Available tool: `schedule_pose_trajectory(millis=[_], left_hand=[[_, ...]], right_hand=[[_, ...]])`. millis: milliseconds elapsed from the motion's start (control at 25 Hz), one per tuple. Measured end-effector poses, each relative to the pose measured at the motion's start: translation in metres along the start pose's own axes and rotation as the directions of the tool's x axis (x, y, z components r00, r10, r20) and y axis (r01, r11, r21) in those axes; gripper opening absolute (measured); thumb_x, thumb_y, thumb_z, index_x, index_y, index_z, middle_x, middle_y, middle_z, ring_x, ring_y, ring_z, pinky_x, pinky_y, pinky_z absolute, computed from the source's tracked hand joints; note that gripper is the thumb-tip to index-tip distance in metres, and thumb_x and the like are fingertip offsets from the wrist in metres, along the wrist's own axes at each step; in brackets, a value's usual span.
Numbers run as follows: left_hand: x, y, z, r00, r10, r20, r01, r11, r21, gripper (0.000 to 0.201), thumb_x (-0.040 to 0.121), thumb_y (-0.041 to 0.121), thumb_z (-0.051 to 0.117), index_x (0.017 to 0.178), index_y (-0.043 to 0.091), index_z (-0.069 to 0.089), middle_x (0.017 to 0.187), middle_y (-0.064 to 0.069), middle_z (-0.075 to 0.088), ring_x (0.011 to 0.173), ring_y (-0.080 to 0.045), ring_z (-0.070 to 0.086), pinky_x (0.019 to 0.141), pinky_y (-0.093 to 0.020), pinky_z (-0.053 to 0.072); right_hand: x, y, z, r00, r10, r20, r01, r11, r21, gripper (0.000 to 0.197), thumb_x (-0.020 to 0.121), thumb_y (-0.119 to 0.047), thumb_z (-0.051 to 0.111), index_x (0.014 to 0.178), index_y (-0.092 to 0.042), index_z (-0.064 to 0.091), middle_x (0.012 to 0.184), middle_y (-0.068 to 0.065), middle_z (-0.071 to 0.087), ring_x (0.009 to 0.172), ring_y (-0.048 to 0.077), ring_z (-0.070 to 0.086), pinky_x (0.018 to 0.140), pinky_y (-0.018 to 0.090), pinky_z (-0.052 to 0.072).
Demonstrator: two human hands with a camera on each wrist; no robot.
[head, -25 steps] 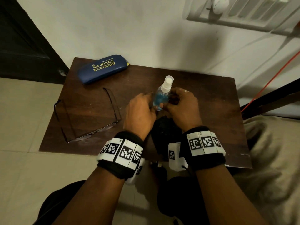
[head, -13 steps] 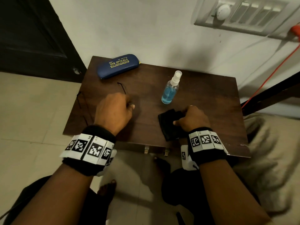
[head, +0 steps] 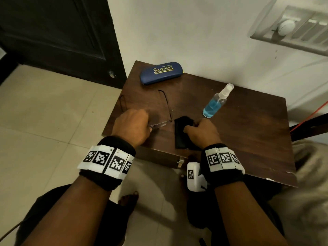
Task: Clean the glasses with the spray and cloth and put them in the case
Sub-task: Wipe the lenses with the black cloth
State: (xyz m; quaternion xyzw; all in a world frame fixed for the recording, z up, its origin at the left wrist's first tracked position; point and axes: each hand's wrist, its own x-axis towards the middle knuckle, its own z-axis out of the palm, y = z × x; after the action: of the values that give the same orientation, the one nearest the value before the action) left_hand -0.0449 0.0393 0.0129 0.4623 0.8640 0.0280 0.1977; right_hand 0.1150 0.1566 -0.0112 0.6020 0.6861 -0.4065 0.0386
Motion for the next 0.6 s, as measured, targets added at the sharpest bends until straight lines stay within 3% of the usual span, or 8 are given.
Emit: schedule_pose_trajectory(millis=[80, 120, 240, 280, 360, 440, 560, 600], left_hand=[[-0.001, -0.001, 0.001, 1.000, 0.009, 0.004, -0.010, 1.000, 0.007, 0.016, 0.087, 0.031, 0.063, 0.090, 0.016, 0.066, 0.080, -0.004, 0.057, 0.072, -0.018, 0.051, 0.065, -0.031, 0.041], [-0.001, -0.002, 0.003, 1.000, 0.019, 0.001, -0.019, 1.000, 0.007, 0.016, 0.088, 0.031, 0.062, 0.092, 0.017, 0.067, 0.080, -0.004, 0.057, 0.072, -0.018, 0.051, 0.065, -0.031, 0.041], [-0.004, 0.001, 0.005, 0.997, 0.074, -0.030, -0.073, 0.997, 0.034, 0.017, 0.088, 0.033, 0.060, 0.091, 0.019, 0.069, 0.087, -0.005, 0.065, 0.075, -0.022, 0.058, 0.064, -0.030, 0.039], [-0.005, 0.002, 0.006, 0.995, 0.085, -0.051, -0.083, 0.996, 0.043, 0.018, 0.088, 0.034, 0.060, 0.091, 0.019, 0.070, 0.088, -0.005, 0.067, 0.077, -0.023, 0.060, 0.064, -0.030, 0.038], [-0.005, 0.006, 0.003, 0.992, 0.105, -0.066, -0.103, 0.994, 0.036, 0.019, 0.088, 0.035, 0.060, 0.090, 0.019, 0.070, 0.089, -0.004, 0.067, 0.079, -0.022, 0.061, 0.066, -0.030, 0.038], [-0.003, 0.013, -0.002, 0.984, 0.154, -0.086, -0.149, 0.987, 0.066, 0.020, 0.088, 0.035, 0.058, 0.088, 0.017, 0.066, 0.089, -0.004, 0.065, 0.081, -0.023, 0.061, 0.067, -0.030, 0.036], [-0.001, 0.022, -0.009, 0.986, 0.157, -0.058, -0.150, 0.982, 0.116, 0.014, 0.089, 0.033, 0.058, 0.084, 0.019, 0.058, 0.086, -0.005, 0.061, 0.079, -0.024, 0.058, 0.072, -0.032, 0.040], [0.001, 0.023, -0.012, 0.989, 0.141, -0.047, -0.134, 0.983, 0.126, 0.014, 0.089, 0.033, 0.059, 0.085, 0.020, 0.056, 0.086, -0.005, 0.060, 0.081, -0.024, 0.059, 0.076, -0.034, 0.042]], right_hand=[[-0.003, -0.007, 0.003, 0.996, -0.076, -0.036, 0.079, 0.991, 0.105, 0.012, 0.080, -0.028, 0.065, 0.088, -0.022, 0.056, 0.096, 0.004, 0.062, 0.090, 0.023, 0.062, 0.082, 0.041, 0.055], [-0.005, -0.009, 0.004, 0.992, -0.108, -0.064, 0.117, 0.979, 0.169, 0.014, 0.081, -0.023, 0.067, 0.086, -0.025, 0.054, 0.098, 0.002, 0.061, 0.091, 0.021, 0.062, 0.082, 0.039, 0.055], [-0.013, -0.012, 0.007, 0.980, -0.169, -0.109, 0.198, 0.906, 0.375, 0.039, 0.081, -0.012, 0.073, 0.113, -0.022, 0.055, 0.110, -0.003, 0.059, 0.094, 0.014, 0.061, 0.077, 0.030, 0.055], [-0.016, -0.006, 0.007, 0.978, -0.175, -0.113, 0.207, 0.881, 0.425, 0.043, 0.080, -0.011, 0.073, 0.119, -0.019, 0.056, 0.111, -0.002, 0.061, 0.095, 0.014, 0.063, 0.079, 0.031, 0.056], [-0.021, 0.007, 0.006, 0.969, -0.204, -0.141, 0.243, 0.895, 0.374, 0.029, 0.081, -0.013, 0.073, 0.109, -0.016, 0.065, 0.103, -0.001, 0.069, 0.092, 0.014, 0.066, 0.084, 0.040, 0.056], [-0.021, 0.014, 0.000, 0.953, -0.254, -0.163, 0.293, 0.911, 0.292, 0.010, 0.082, -0.016, 0.072, 0.091, -0.018, 0.070, 0.088, 0.000, 0.072, 0.082, 0.014, 0.068, 0.078, 0.041, 0.057], [-0.017, 0.013, -0.017, 0.921, -0.307, -0.239, 0.380, 0.839, 0.390, 0.012, 0.086, -0.010, 0.068, 0.094, -0.019, 0.069, 0.087, -0.003, 0.070, 0.077, 0.004, 0.068, 0.064, 0.016, 0.054], [-0.015, 0.008, -0.024, 0.903, -0.324, -0.284, 0.419, 0.811, 0.409, 0.015, 0.086, -0.008, 0.067, 0.097, -0.018, 0.069, 0.088, -0.004, 0.070, 0.078, 0.003, 0.068, 0.064, 0.014, 0.054]])
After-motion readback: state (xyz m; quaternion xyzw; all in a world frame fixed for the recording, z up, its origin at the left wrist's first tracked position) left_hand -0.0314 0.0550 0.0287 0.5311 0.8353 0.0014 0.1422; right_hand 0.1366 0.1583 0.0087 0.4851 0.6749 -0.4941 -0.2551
